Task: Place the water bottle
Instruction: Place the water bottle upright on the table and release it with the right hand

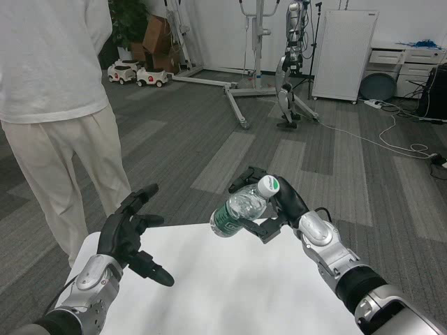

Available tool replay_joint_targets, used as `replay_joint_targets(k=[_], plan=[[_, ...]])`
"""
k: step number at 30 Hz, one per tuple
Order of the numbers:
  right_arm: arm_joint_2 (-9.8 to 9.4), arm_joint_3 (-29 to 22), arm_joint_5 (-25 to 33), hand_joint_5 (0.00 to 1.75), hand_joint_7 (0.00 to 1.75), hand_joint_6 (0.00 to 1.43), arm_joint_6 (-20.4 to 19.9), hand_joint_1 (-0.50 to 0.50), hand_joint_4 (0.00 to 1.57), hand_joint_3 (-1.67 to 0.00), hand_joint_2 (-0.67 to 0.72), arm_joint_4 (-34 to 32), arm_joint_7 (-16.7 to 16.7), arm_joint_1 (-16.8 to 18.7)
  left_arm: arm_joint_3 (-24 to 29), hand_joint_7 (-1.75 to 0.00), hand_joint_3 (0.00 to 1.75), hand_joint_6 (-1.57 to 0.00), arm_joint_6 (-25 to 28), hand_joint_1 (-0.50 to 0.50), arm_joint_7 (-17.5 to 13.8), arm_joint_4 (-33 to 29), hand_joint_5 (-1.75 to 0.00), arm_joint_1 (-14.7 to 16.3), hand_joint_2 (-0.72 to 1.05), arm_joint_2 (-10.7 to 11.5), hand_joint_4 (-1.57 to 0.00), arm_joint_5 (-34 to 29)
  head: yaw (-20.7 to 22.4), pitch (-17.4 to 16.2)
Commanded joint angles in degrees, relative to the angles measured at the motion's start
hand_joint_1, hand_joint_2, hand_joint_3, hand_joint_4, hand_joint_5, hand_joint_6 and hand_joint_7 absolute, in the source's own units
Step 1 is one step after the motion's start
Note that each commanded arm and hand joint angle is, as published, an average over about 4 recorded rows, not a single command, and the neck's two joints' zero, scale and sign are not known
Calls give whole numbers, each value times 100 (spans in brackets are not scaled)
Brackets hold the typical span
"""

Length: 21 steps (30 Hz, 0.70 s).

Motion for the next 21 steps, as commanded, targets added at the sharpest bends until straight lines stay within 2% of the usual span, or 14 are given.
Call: replay_joint_targets(k=[1,6,8,12,18,21], plan=[[-131,-79,44,126,126,133,-68,-5,148,-151,-60,-224,63,-89,53,-42,9,0,-18,-50,18,9,-175,-23,-55,74,0,14,-5,7],[-246,-35,0,126,129,131,-59,-7,148,-151,-62,-415,320,-86,44,-42,9,0,-18,-50,20,7,-175,-23,-55,81,0,14,-16,11],[-272,-43,-207,126,127,131,125,-7,148,-151,-62,-547,513,-95,40,-42,9,0,-18,-50,20,7,-175,-23,-55,85,0,14,-49,14],[-285,-118,-1208,126,126,131,991,-6,148,-147,-65,-903,1084,-100,35,-42,7,0,-18,-50,20,7,-175,-32,-55,89,0,23,-12,6],[-228,-92,-2149,126,126,131,1712,-6,148,-151,-67,-1017,1440,-78,31,-40,9,0,-18,-50,20,7,-175,-23,-55,85,0,23,-49,-6],[-224,-79,-2698,126,127,131,2068,-6,149,-151,-62,-1065,1592,-78,26,-42,9,0,-18,-50,20,7,-175,-23,-55,89,0,23,-55,-9]])
